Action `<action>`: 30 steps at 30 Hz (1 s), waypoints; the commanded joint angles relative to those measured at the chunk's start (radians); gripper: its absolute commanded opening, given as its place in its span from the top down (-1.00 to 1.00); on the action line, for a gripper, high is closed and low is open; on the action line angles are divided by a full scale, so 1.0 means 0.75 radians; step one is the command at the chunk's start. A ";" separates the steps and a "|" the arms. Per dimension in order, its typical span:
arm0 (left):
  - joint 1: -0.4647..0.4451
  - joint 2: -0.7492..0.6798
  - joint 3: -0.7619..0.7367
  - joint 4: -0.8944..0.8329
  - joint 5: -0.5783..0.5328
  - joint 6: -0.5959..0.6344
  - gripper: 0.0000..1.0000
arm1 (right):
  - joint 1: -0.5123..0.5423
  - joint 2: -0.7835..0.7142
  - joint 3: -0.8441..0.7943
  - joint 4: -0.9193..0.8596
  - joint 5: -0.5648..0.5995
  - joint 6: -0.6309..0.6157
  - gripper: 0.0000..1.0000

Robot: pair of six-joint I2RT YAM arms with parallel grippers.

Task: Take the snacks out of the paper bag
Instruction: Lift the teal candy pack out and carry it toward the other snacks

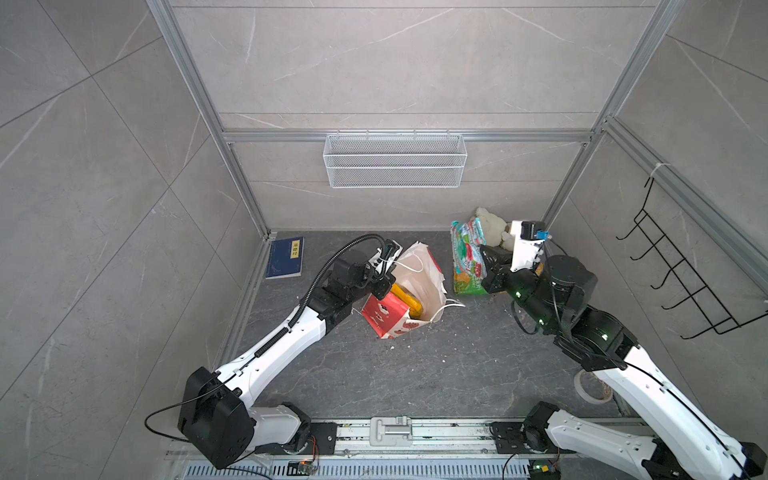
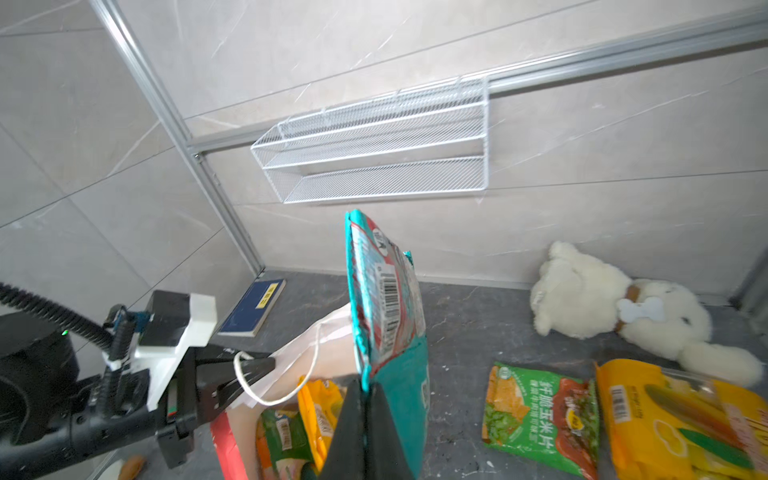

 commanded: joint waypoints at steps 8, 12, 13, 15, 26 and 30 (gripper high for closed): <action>0.226 0.136 0.272 0.137 0.268 0.224 1.00 | -0.287 0.176 0.159 -0.342 -0.083 0.219 1.00; 0.295 0.220 0.391 0.086 0.413 0.290 1.00 | -0.428 0.253 0.041 -0.279 -0.357 0.268 1.00; 0.295 0.217 0.404 0.072 0.435 0.315 1.00 | -0.452 0.272 0.014 -0.266 -0.396 0.272 1.00; 0.295 0.188 0.392 0.073 0.504 0.340 1.00 | -0.491 0.308 -0.032 -0.225 -0.492 0.253 1.00; 0.229 -0.117 -0.133 0.197 0.676 0.389 1.00 | -0.538 0.633 -0.135 -0.013 -0.968 0.117 1.00; 0.195 -0.211 -0.228 0.210 0.619 0.354 1.00 | -0.538 0.716 -0.101 -0.035 -0.911 0.129 1.00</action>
